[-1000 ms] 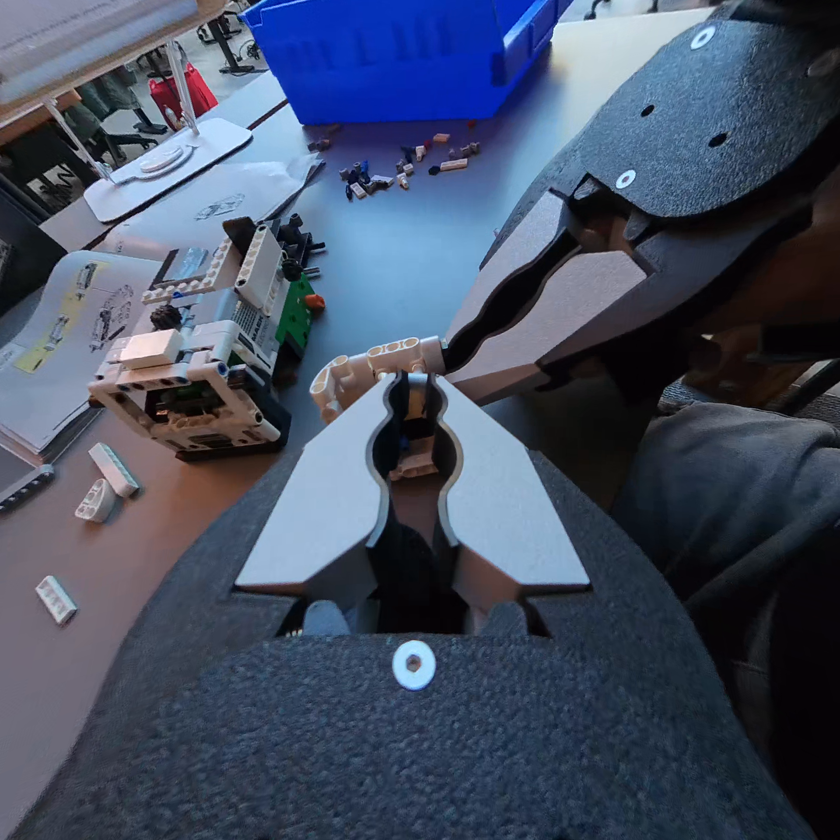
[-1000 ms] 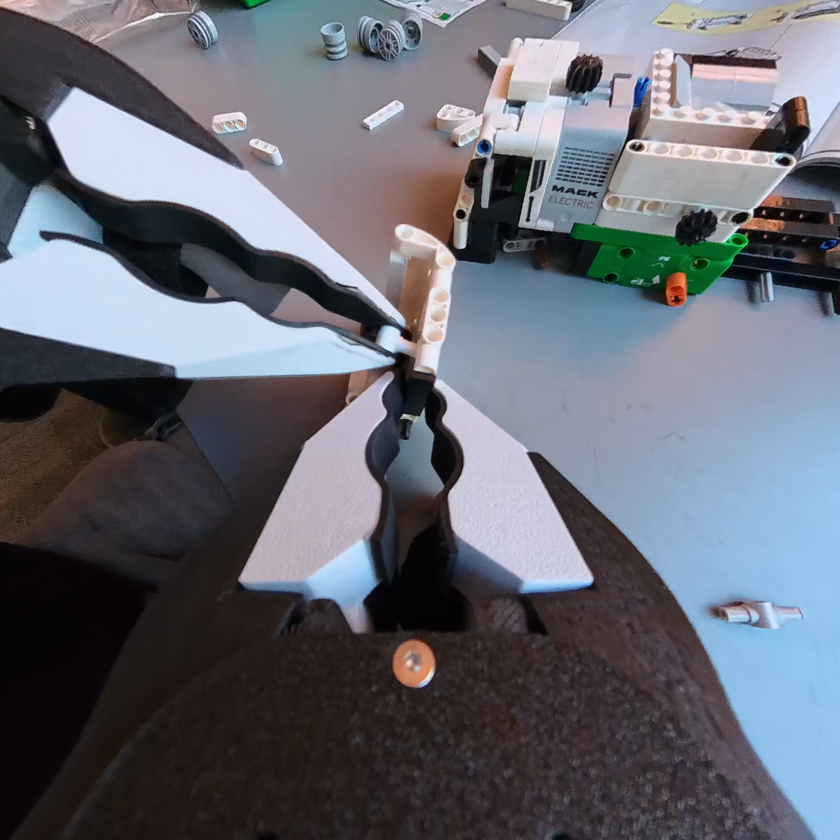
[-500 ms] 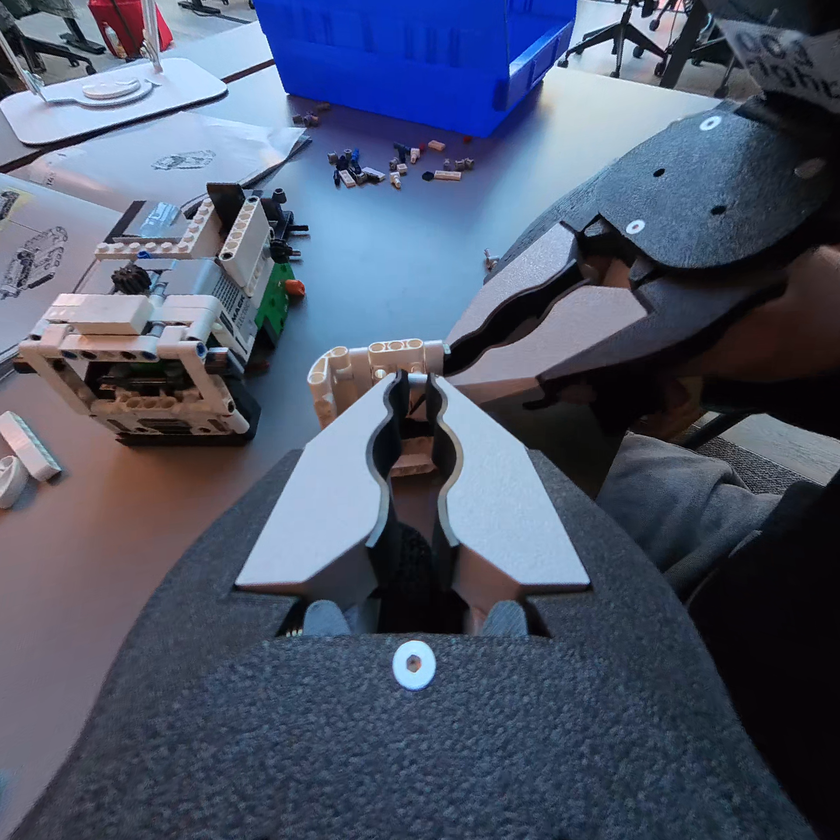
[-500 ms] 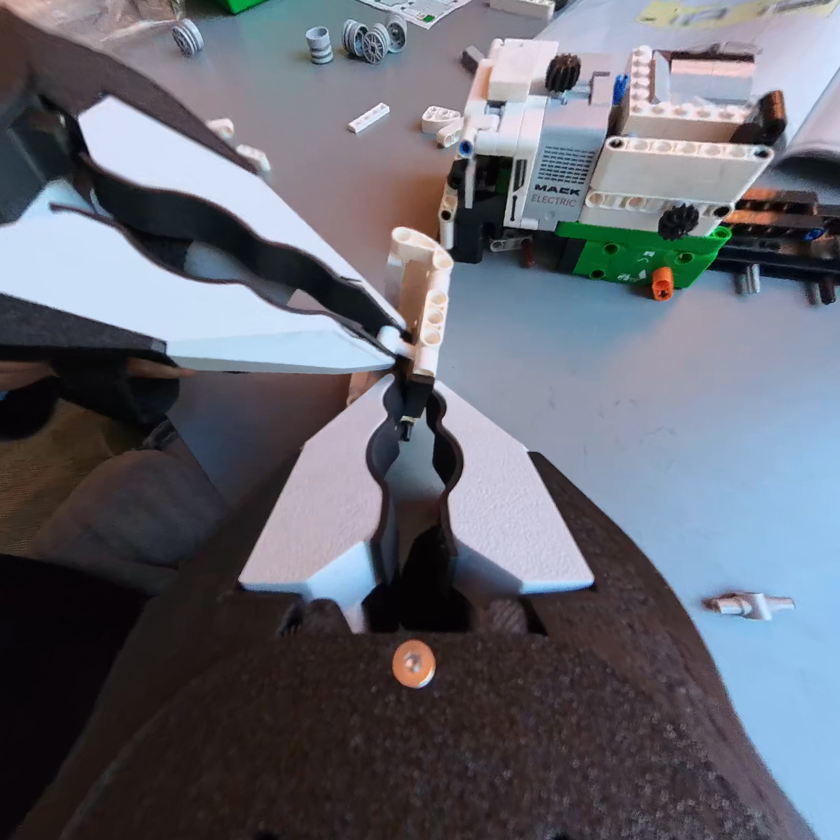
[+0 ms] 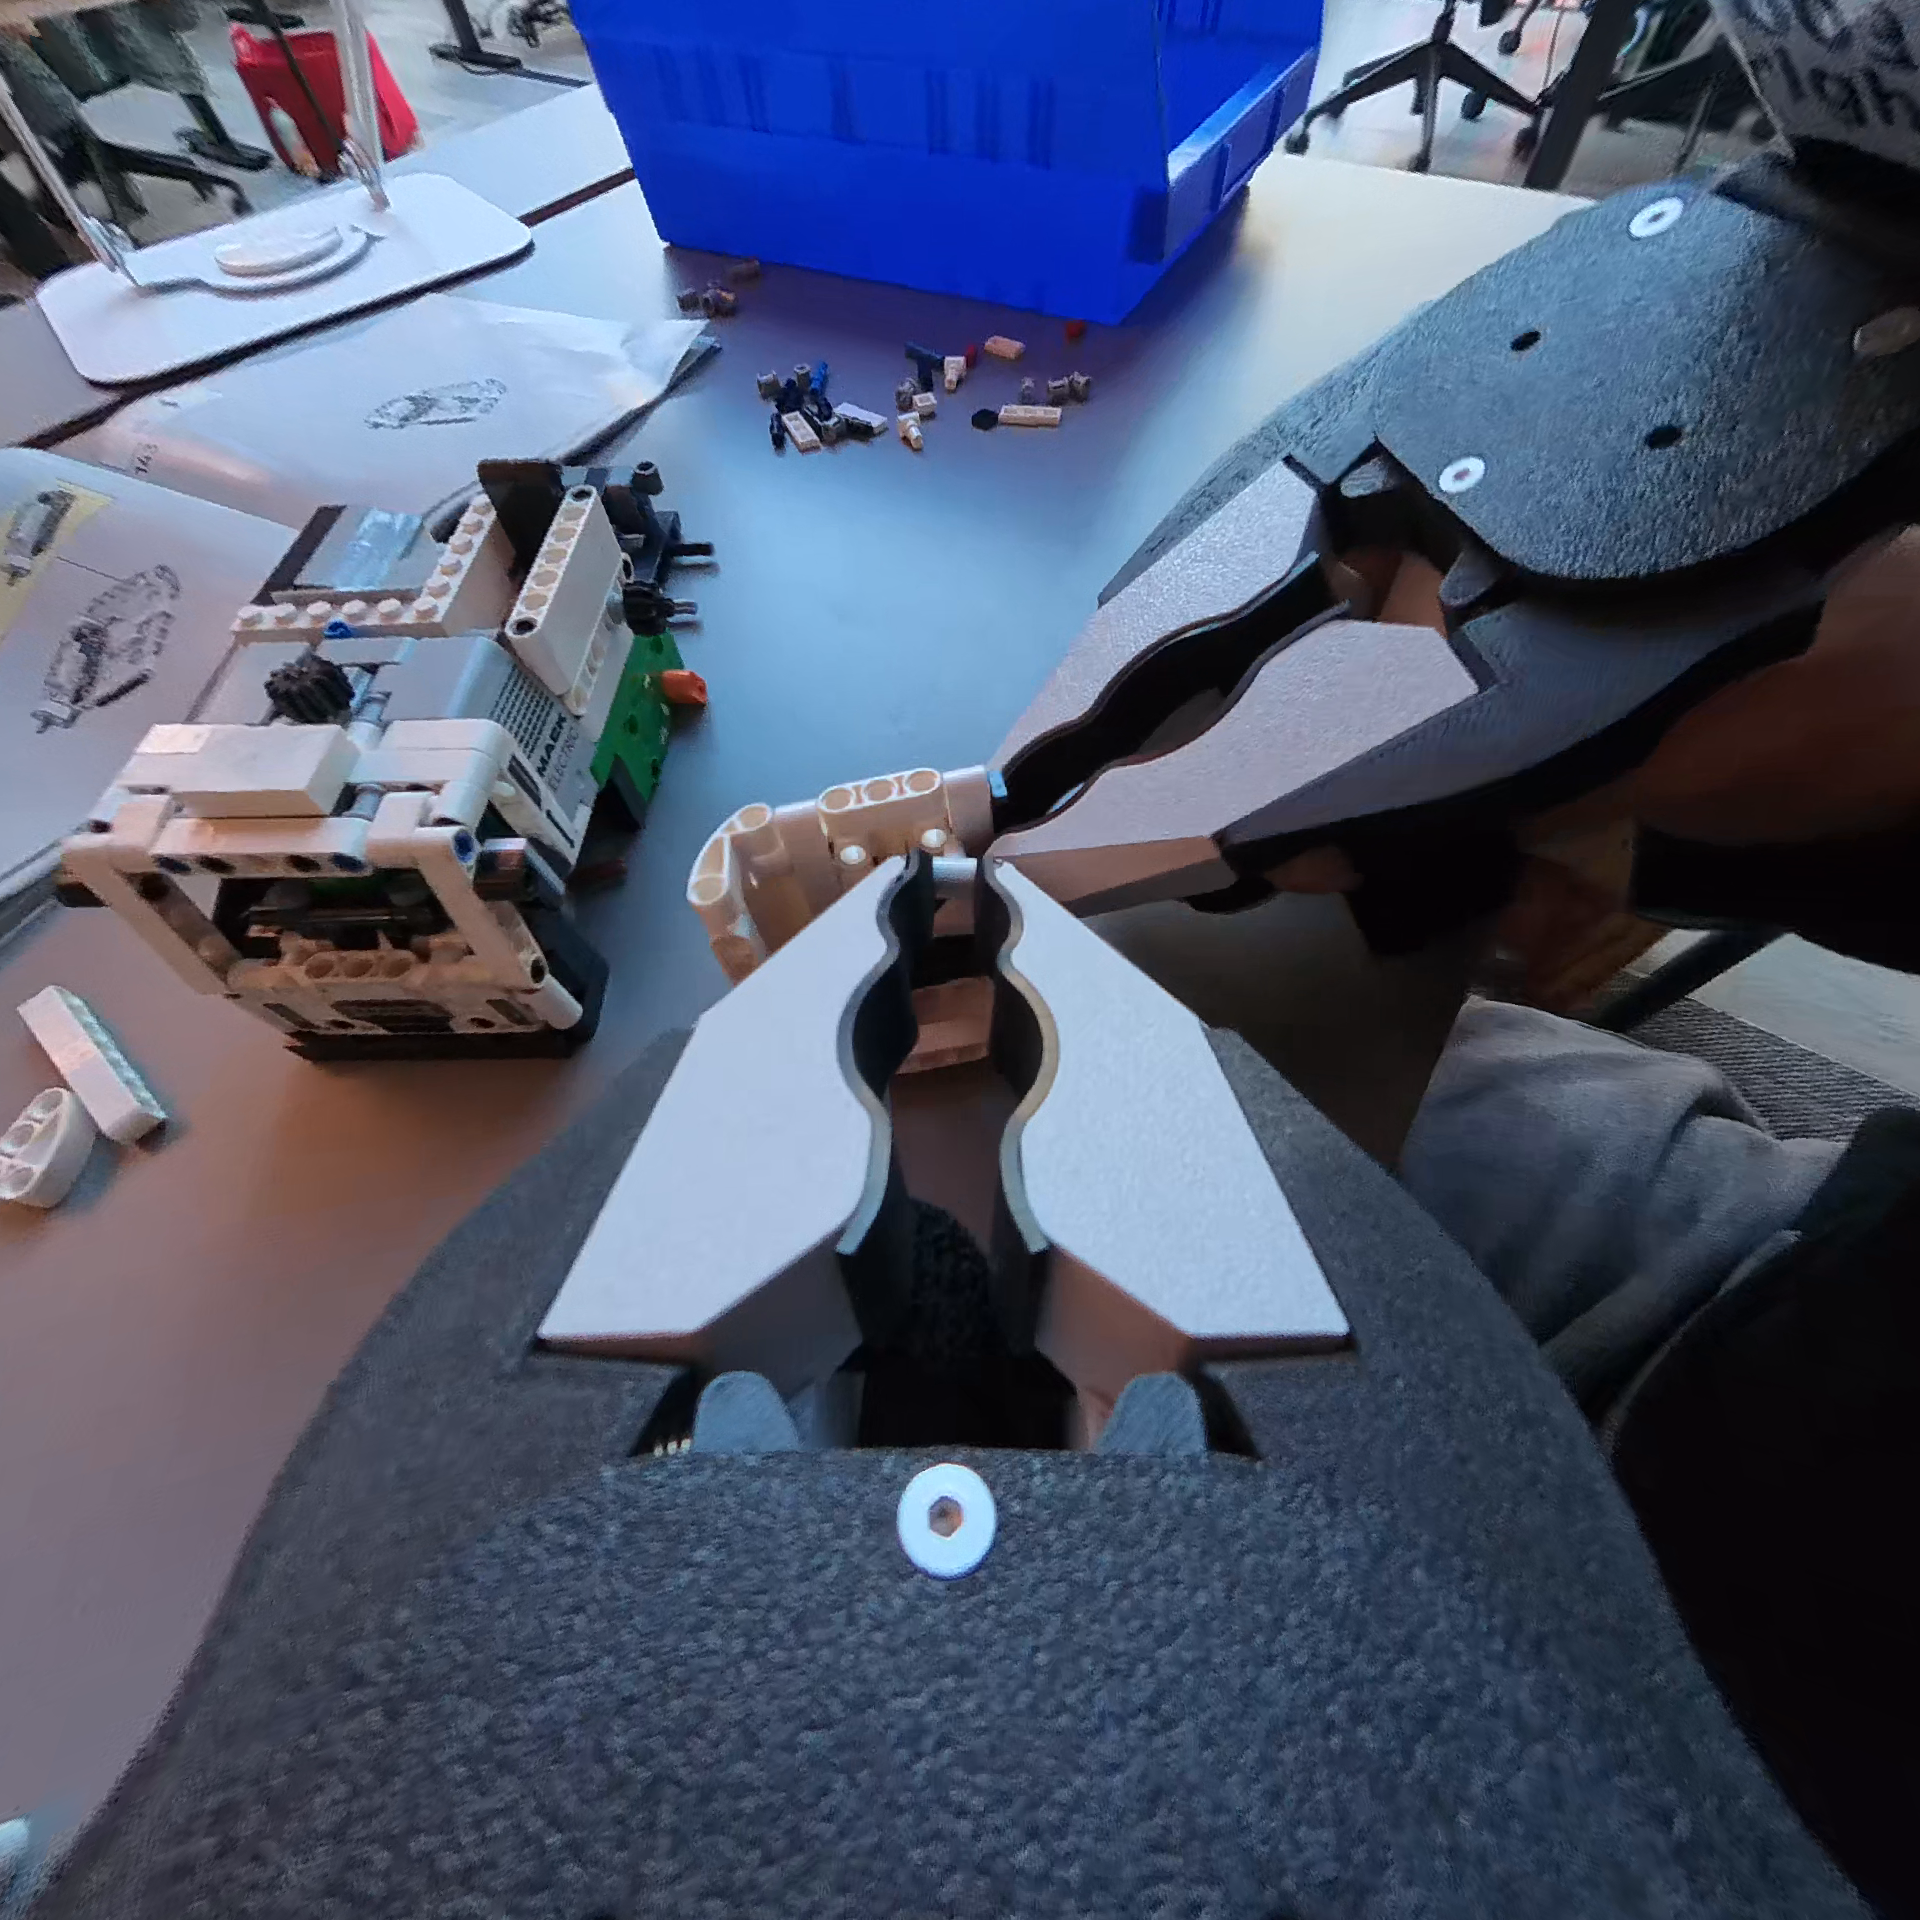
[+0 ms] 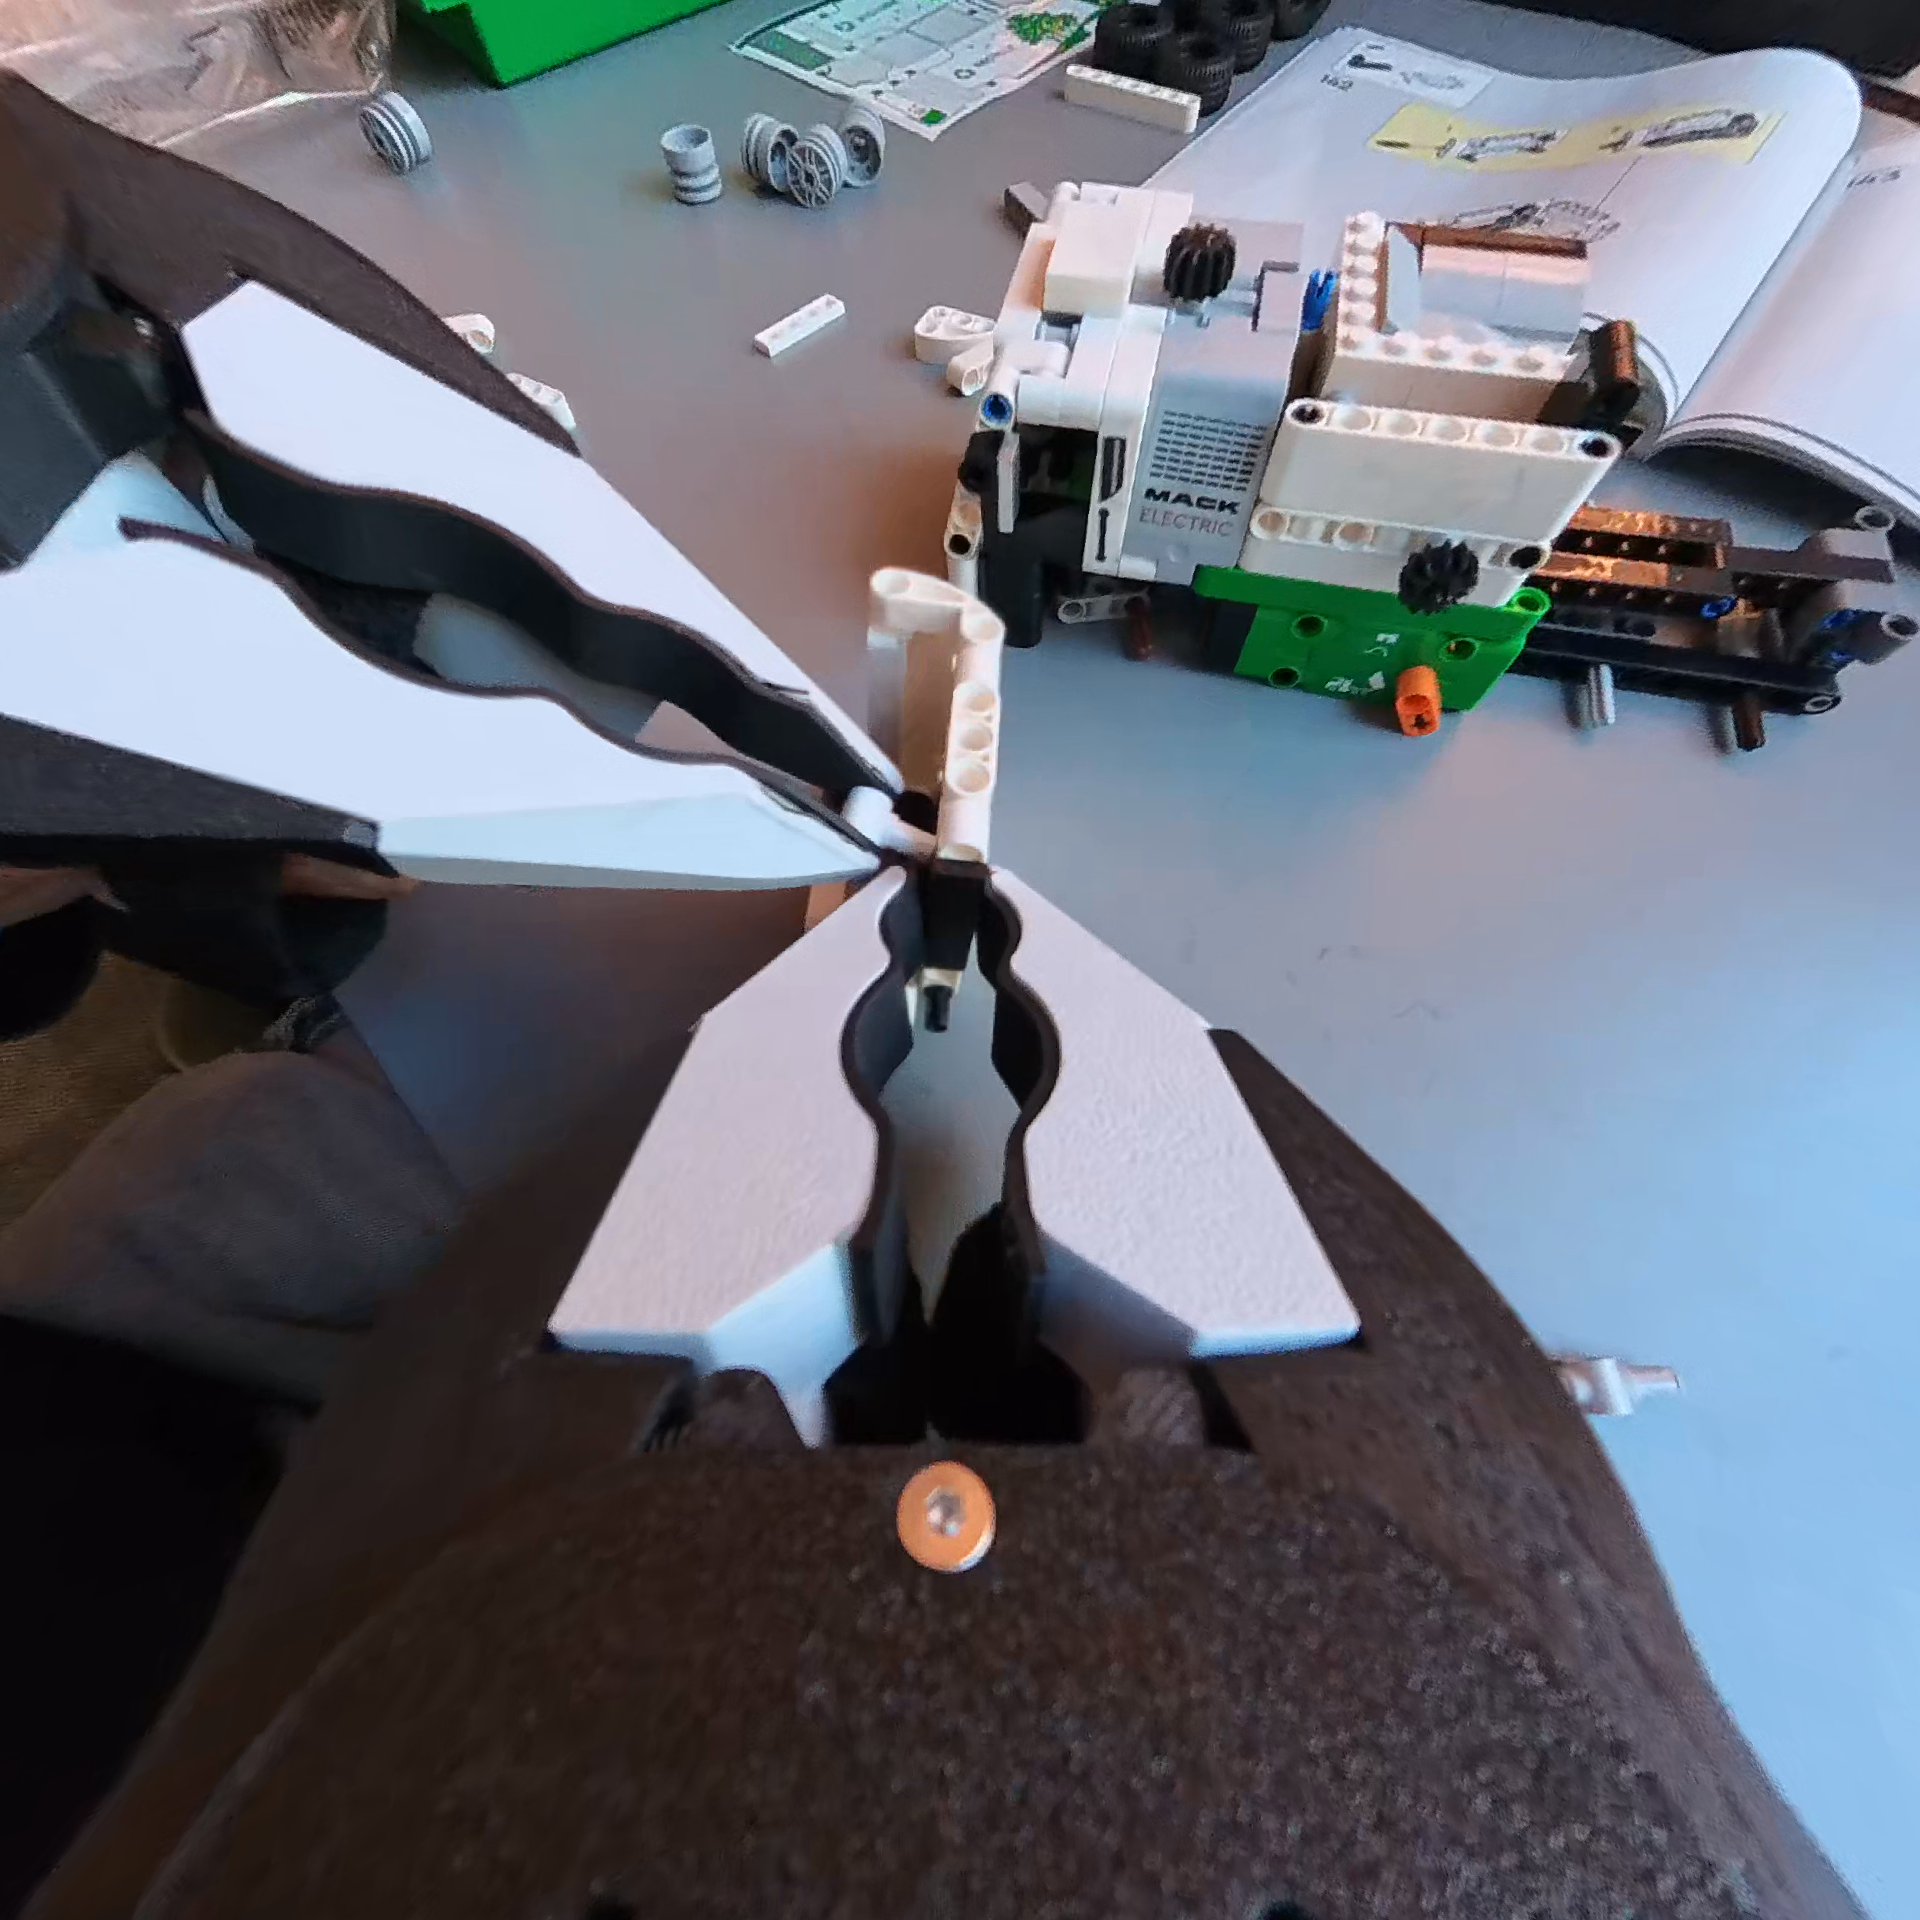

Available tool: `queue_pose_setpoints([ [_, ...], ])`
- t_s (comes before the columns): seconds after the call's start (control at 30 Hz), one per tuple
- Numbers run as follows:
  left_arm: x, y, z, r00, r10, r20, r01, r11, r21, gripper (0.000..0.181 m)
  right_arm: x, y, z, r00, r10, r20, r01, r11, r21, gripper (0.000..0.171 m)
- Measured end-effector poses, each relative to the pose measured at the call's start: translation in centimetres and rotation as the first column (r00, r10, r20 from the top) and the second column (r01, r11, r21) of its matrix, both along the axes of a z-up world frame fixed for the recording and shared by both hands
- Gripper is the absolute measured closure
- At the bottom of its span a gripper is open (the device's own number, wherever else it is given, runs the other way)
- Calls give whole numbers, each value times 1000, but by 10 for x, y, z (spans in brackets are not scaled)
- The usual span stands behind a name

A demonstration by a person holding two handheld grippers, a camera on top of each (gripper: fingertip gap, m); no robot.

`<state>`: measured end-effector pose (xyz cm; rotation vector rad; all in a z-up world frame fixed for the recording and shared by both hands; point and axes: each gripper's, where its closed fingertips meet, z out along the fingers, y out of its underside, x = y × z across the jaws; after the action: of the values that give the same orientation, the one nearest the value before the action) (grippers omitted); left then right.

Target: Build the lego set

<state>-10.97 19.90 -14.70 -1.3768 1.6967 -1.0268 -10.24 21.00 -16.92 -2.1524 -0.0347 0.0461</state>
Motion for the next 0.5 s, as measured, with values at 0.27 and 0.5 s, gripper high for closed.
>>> queue_pose_setpoints([
  [0.27,3,4,4,999,13,36,-15,998,64,175,-4,-1,0,959,29,-282,-33,999,-9,164],
  [0.5,-8,-9,37,958,-135,254,133,991,25,175,-5,0,-4,907,38,-419,-58,998,-34,164],
])
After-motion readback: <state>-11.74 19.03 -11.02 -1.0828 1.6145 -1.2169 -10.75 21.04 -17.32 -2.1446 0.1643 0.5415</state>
